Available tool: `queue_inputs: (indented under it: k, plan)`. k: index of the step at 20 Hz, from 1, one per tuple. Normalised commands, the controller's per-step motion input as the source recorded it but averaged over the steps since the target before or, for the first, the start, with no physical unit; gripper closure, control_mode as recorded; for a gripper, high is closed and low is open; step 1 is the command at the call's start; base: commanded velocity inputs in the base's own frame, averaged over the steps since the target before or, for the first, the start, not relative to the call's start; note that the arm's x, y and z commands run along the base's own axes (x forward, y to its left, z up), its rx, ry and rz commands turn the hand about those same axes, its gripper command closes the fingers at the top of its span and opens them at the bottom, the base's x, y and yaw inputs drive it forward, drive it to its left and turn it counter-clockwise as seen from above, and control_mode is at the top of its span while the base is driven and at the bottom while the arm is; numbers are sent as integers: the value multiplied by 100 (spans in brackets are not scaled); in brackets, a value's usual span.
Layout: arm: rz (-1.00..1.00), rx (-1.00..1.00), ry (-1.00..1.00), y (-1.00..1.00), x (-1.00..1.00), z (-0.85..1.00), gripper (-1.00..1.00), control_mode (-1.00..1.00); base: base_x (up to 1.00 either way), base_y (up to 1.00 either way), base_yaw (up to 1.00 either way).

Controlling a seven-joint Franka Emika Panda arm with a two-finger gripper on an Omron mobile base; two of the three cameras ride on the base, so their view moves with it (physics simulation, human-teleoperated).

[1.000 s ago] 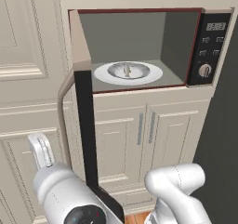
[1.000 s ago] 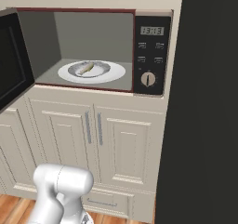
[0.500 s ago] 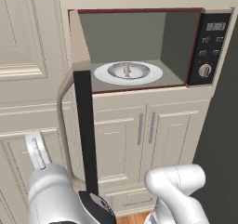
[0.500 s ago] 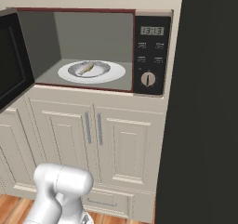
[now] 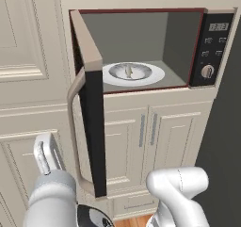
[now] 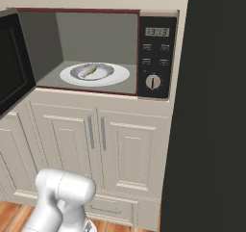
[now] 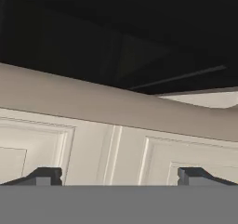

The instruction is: Transport the fish from the fridge to the microwave and turn on the microwave.

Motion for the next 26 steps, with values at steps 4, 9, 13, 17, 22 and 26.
queue_inputs:
  k: [4, 9, 13, 17, 22, 26]
  plan:
    - [-27, 7, 0, -24, -11, 0, -100, -100, 0, 0, 0]
    - [-27, 7, 0, -36, -5, 0, -100, -100, 0, 0, 0]
    - [-27, 6, 0, -45, 0, 0, -100, -100, 0, 0, 0]
    - [-29, 3, 0, -52, 0, 0, -100, -100, 0, 0, 0]
    - [-29, 3, 0, -57, 0, -2, -100, -100, 0, 0, 0]
    - [-27, 5, 0, -62, 4, -2, -100, -100, 0, 0, 0]
